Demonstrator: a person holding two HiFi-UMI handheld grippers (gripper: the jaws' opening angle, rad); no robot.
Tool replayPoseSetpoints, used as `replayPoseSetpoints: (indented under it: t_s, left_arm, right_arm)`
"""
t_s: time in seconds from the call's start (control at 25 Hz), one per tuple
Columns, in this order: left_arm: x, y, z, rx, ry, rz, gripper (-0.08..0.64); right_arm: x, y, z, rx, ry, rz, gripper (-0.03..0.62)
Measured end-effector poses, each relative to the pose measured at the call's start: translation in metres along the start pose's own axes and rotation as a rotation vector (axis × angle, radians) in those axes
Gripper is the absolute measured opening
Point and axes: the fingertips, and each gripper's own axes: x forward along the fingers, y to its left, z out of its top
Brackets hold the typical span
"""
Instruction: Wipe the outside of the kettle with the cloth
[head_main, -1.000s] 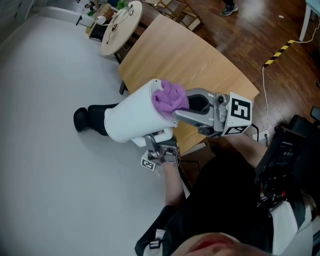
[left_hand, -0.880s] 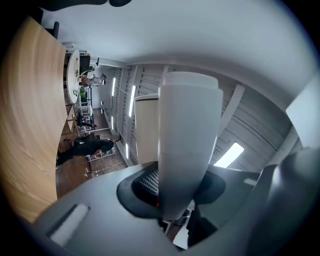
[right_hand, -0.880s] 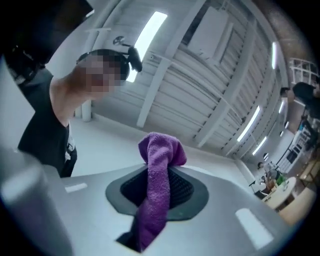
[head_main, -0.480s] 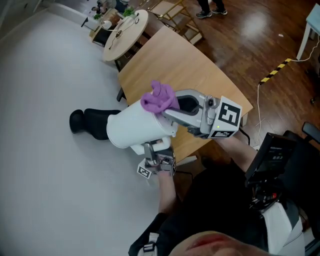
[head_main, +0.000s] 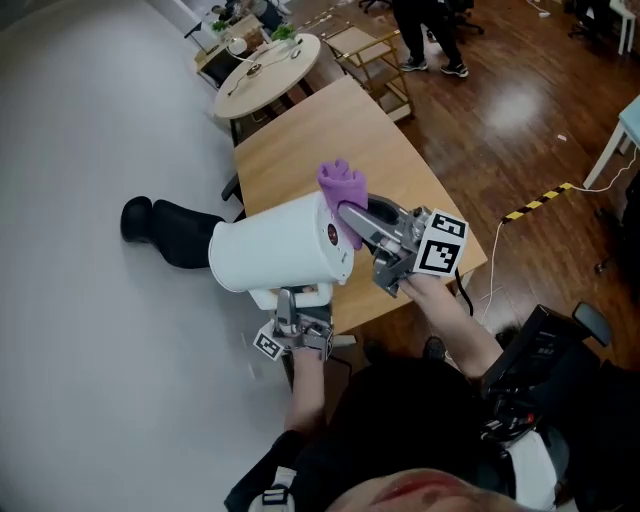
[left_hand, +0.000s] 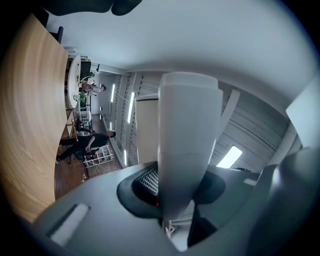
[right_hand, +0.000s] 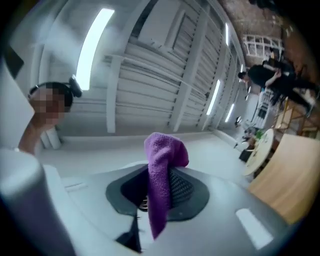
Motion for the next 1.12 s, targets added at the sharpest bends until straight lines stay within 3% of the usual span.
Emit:
replayPoseSetpoints:
  t_s: [0.12, 0.2, 0.28, 0.4, 0.48, 0.76, 0.92, 1.04, 1.12]
  left_arm:
    - [0.004, -0.011, 0.011, 0.026, -0.024, 0.011, 0.261]
    - [0.006, -0.021, 0.019, 0.013, -0.046, 0.0, 0.261]
    - [0.003, -0.028, 0.021, 0.001, -0.07, -0.026, 0.262]
    - [-0.012, -0.023, 0.019, 0.047, -0.078, -0.013, 0.259]
    - [-0.026, -0.017, 0.017, 0.079, -0.064, 0.033, 0.259]
    - [-0.063, -0.009, 0.049, 0.352, 0.049, 0.359, 0.262]
    - [-0.078, 0.009, 0.044, 0.399, 0.105, 0.488, 0.263]
    - [-0.086, 0.044, 0.067, 0.403, 0.123, 0.575, 0.264]
    - [-0.124, 0.105, 0.11, 0.402, 0.136, 0.747, 0.264]
  right_arm:
    - [0.002, 0.078, -0.016, -0.048, 0.03, 0.238, 0.072]
    - [0.002, 0.089, -0.035, -0.1, 0.067, 0.257, 0.072]
    - [-0.011, 0.046, -0.056, -0.071, 0.089, 0.175, 0.072]
    - [-0.06, -0.064, -0.098, -0.022, 0.211, -0.158, 0.071]
    - [-0.099, -0.1, -0.116, -0.012, 0.277, -0.313, 0.072]
    - [-0.162, -0.095, -0.142, 0.19, 0.256, -0.434, 0.072]
    - [-0.191, -0.077, -0.131, 0.257, 0.224, -0.479, 0.072]
    - [-0.156, -0.058, -0.105, 0.202, 0.203, -0.389, 0.071]
    - [-0.138, -0.08, -0.103, 0.198, 0.188, -0.422, 0.072]
